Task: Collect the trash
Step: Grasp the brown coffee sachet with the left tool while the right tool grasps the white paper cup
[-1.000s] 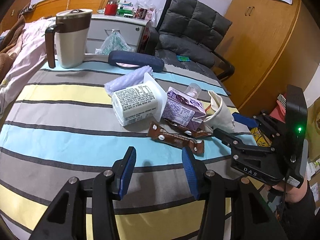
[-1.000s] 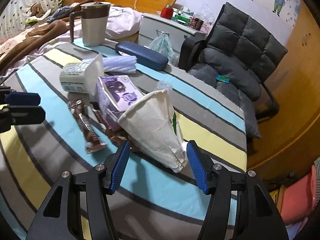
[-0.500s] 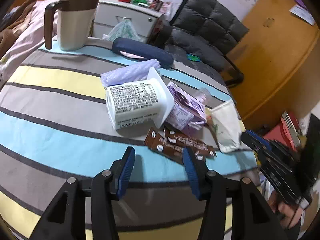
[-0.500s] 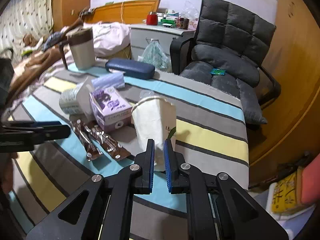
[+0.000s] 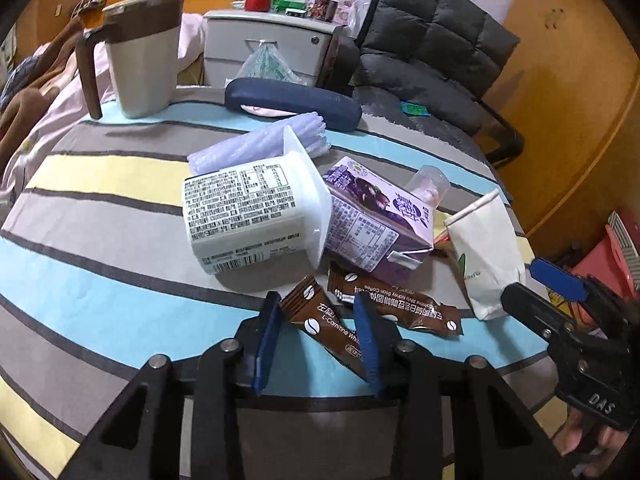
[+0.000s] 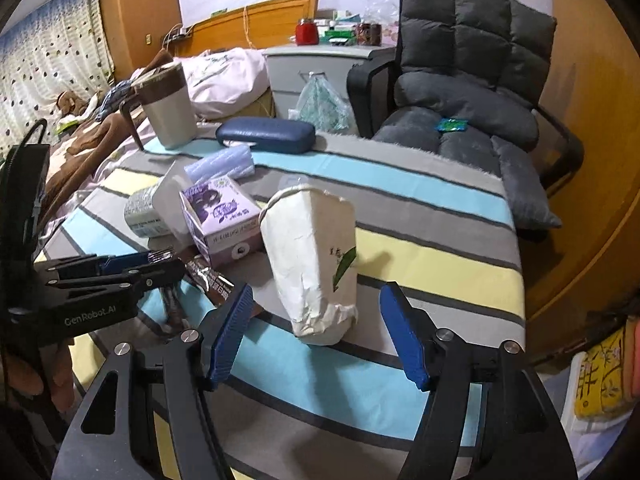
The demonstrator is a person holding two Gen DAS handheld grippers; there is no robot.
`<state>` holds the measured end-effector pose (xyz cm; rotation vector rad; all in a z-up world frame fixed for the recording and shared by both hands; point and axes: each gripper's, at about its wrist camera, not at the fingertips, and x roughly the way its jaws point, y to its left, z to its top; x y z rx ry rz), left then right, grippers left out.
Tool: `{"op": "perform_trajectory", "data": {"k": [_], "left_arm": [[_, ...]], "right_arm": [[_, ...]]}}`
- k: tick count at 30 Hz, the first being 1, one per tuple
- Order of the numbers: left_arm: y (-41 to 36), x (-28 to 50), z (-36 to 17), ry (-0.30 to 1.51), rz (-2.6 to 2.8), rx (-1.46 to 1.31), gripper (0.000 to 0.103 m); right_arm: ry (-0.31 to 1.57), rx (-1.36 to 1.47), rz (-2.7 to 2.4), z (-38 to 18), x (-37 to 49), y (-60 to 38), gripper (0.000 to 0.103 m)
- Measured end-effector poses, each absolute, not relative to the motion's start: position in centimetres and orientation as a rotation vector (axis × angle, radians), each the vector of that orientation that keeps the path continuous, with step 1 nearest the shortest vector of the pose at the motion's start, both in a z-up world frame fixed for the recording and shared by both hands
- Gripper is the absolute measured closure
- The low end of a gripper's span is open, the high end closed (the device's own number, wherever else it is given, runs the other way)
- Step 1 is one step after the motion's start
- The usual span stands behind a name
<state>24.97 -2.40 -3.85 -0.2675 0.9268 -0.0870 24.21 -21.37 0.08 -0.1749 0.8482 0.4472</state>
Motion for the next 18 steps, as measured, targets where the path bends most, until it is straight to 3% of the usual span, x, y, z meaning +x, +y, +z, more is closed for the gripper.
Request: {"op": "perform_trajectory", "data": {"k": [7,11,12,13,18], "left_arm": [[-1.2,24.1,-3.5,0.933,-0.159,-0.244,0.078],[-1.0,23.1,-2.8,0.91,-0.194,-0.222,0.078],[-1.0,22.9,-2.7,0.905,-0.196,-0.209,0.078],[-1.1,22.8,-2.7,0.904,-0.198,-0.201,0.078],[-1.4,21.9,-2.3,0.887,-0.237,-0.209,0.078]], "right_arm": [[0.873,-0.208,0.459,-0.7,24.6,-20.9,0.035],[0.887,-0.211,0.452,-1.0,25.0,-20.6,0.036],[0.892,-0.2,0.452,-1.1,25.0,-20.6,0.041],[0.897,-0.188,0.454,-1.0,25.0,-20.8,0.058],[0.877,-0.148,0.431,-0.4,23.8,-21.7,0.064]]}}
